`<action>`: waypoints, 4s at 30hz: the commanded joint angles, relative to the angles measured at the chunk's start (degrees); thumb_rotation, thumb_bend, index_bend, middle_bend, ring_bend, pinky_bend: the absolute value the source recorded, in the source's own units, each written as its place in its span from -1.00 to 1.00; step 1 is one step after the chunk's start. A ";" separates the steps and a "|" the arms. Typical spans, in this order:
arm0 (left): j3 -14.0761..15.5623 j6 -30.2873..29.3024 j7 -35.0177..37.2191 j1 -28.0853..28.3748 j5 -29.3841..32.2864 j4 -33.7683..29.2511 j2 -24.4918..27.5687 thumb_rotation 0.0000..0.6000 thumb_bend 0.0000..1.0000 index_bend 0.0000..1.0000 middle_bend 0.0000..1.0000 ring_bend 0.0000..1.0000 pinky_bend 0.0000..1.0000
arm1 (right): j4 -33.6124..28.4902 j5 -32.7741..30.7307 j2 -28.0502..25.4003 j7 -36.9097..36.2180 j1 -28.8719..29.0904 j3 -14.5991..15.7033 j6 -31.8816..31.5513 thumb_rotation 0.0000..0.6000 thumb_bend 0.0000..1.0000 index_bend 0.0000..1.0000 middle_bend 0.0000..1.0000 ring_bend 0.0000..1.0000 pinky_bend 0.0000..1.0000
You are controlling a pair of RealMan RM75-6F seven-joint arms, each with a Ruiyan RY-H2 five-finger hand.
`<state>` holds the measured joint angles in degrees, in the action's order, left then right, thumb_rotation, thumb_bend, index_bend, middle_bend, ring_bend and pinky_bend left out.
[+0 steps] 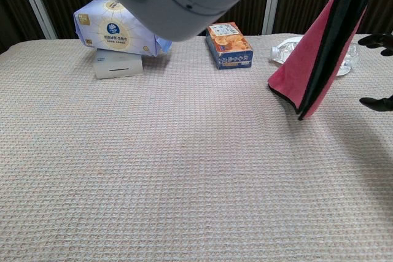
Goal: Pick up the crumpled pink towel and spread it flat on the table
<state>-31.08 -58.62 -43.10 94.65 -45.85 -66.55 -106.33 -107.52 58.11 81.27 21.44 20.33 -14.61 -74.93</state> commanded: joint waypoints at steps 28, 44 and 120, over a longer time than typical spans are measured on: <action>0.85 -1.39 -0.41 -0.36 -0.03 1.17 -1.78 1.00 -0.03 0.10 -0.41 -1.00 -0.94 | 0.74 -7.55 11.18 5.78 6.27 -4.45 -5.52 1.00 -0.38 -1.00 -1.00 -1.00 -1.00; 1.02 -2.06 -0.56 -1.70 -0.69 -0.74 -0.45 1.00 -0.03 0.09 -0.41 -1.00 -0.94 | 5.31 -10.94 14.02 5.11 7.63 -7.18 -6.23 1.00 -0.38 -1.00 -1.00 -1.00 -1.00; 2.94 -3.27 0.28 -8.18 -1.08 -7.10 6.66 1.00 -0.03 0.09 -0.41 -1.00 -0.94 | 12.58 -7.60 14.73 -0.99 4.62 -4.36 -3.62 1.00 0.12 0.18 -0.94 -1.00 -1.00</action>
<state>-28.30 -61.97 -42.87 86.71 -46.84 -73.34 -100.00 -94.78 50.34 96.13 20.57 24.98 -18.99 -78.59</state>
